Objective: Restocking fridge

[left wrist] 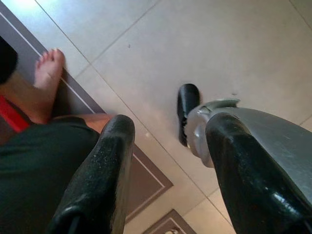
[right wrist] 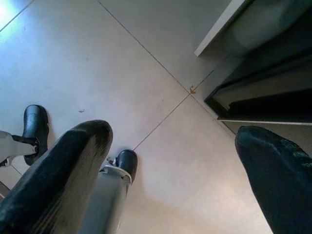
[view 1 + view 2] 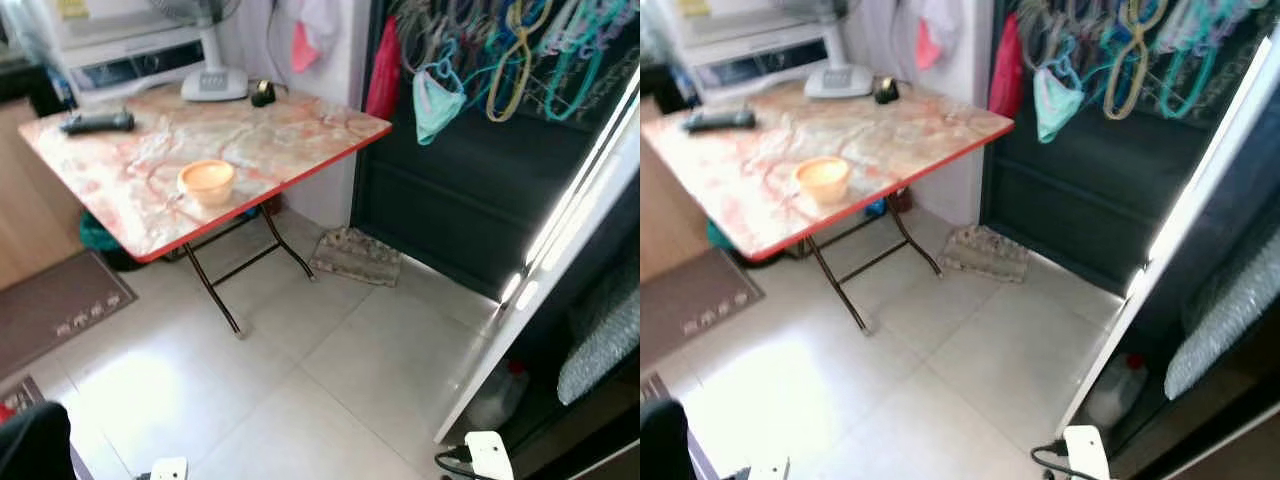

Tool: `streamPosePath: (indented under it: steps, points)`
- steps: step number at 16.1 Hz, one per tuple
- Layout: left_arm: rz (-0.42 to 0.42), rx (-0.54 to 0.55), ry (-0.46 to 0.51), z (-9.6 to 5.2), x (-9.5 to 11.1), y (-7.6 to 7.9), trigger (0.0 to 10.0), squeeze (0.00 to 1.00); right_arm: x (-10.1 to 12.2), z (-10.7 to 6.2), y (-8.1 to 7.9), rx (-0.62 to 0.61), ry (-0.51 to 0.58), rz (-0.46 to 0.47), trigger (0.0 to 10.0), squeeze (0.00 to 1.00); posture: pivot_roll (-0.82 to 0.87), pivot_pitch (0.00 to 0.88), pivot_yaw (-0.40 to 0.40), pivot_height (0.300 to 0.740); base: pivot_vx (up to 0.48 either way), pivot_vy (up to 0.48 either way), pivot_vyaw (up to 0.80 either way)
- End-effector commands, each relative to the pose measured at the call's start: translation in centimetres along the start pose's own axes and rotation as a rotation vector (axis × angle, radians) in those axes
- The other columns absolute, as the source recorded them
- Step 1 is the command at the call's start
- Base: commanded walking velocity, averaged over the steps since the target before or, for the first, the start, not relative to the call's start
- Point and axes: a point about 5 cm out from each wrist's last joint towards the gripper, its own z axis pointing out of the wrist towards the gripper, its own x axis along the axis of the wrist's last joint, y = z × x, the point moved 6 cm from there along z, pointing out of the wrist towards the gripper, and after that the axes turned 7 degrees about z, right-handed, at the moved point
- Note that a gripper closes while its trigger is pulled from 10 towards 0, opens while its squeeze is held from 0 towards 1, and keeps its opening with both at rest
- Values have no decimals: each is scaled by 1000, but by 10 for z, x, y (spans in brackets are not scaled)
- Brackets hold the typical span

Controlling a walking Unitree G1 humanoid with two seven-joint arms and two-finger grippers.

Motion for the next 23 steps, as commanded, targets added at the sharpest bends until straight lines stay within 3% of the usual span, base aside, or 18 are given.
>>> streamPosePath:
  steps: [1, 23]
  points:
    - [-15, 3, -5, 0, -3, -2, 10000, 0, 5, 0, -2, 6, 18, 17, 10000, 0, 8, 0, -44, 740, 0, 0, 0]
    - [-29, 6, -3, 0, -1, -2, 10000, 0, 9, 0, -3, 33, 7, -94, 10000, 0, 21, 0, -54, 740, 249, 0, 47]
